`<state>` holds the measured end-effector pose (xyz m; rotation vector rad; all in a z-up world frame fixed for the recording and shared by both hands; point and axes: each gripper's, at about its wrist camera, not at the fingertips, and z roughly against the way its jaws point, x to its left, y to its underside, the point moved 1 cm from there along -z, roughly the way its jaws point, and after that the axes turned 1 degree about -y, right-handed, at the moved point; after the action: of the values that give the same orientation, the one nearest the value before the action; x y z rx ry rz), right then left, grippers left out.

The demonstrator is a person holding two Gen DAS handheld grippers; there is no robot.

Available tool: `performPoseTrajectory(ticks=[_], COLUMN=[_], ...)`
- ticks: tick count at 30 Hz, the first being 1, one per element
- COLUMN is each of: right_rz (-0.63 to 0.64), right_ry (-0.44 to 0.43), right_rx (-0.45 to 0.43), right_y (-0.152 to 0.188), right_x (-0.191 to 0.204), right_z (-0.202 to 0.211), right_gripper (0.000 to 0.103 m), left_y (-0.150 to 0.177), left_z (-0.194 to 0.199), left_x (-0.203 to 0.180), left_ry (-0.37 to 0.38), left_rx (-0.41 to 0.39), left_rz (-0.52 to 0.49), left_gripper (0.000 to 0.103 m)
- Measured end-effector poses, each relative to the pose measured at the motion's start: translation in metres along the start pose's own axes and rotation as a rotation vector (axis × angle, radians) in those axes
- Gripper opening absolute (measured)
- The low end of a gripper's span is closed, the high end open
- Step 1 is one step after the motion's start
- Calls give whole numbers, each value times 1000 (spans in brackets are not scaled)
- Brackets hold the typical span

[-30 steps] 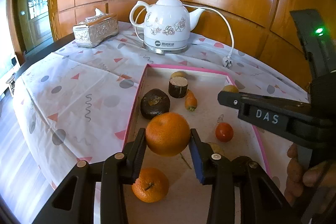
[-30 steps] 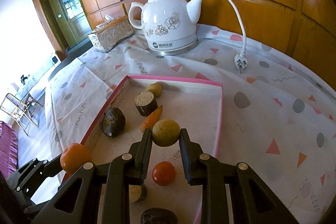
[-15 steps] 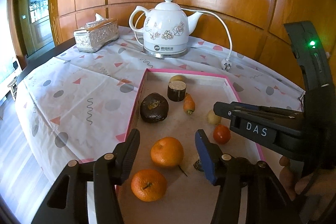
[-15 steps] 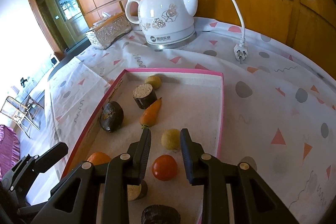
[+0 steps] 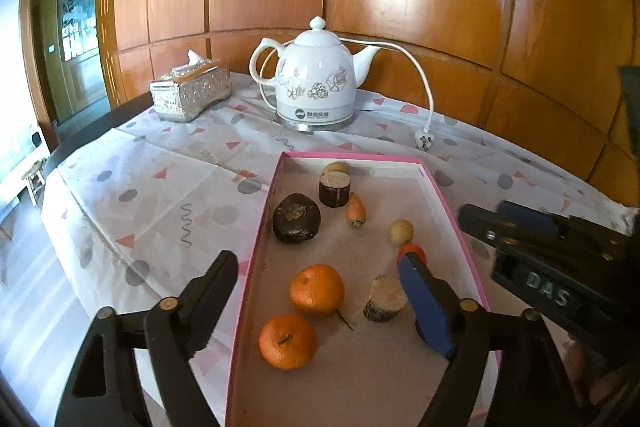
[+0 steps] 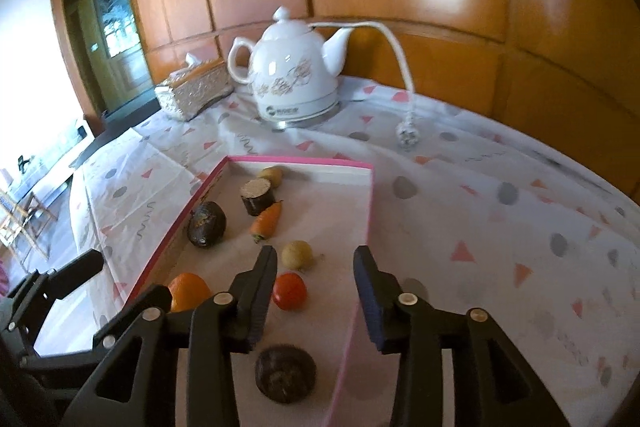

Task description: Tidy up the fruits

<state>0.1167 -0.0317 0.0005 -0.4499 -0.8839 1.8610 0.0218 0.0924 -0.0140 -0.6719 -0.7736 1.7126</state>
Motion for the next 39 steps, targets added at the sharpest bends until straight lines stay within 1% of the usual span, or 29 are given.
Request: performPoseTrajectory(ticks=[2,5,8,12,17,22,27,30,39], right_rz=[-25,-42,-57,-71,-64,-57,-53,-50,-39], right_ry=[27,59,95,126,136,130,125,123,119], right_rx=[-13,-30,-39,-43,-45,-47,-42,-37,-33], right_y=[8,22,35,47,54,56,58,59,60], right_x=[-5,-12,-18,-24,-23,-19,-18,-17,-15], right_z=[11,25,36,46,50,52,52,50,48], right_gripper=[44,44,44,44,44,44,44,44,44], left_y=[1,3,4,5,6,6,6,6,4], left_z=[8,18,27,35,41,42,43,45,44], left_x=[-1,-3,-4,-9,-14,-16,-14,-14,-12], left_ry=[13,21,41,57,42,15,8,-8,-15], left_rx=[-17,-35,-55,-57,-65,-64,-70,-87,-85], left_rz=[5,6,11,8,-9,-4,1,4,10], left_gripper=[89,99,102,103,103,103,103,103,103])
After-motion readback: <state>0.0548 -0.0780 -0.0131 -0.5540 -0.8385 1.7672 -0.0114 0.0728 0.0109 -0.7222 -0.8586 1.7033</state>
